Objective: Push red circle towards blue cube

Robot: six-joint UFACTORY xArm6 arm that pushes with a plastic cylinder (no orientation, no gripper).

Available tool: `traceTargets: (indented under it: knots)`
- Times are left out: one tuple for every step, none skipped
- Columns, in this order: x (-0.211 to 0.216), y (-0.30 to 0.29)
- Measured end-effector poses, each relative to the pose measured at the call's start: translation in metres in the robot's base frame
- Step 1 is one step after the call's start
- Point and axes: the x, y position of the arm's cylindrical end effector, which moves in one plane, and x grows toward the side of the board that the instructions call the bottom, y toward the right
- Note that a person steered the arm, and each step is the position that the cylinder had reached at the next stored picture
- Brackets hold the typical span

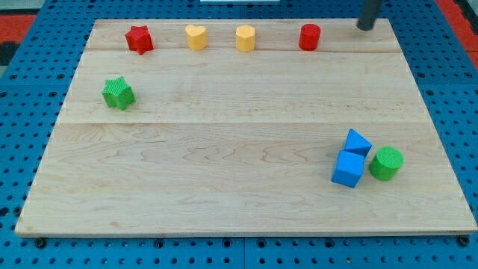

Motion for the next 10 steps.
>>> traceTargets:
  knots:
    - [0.011,-0.08]
    - [0.066,-0.1]
    - [0.103,-0.108]
    - [0.157,-0.105]
    - [0.222,-0.106]
    - [0.219,-0.129]
    - [0.216,-0.147]
    - [0.259,-0.146]
    - [0.267,-0.142]
    - [0.267,-0.141]
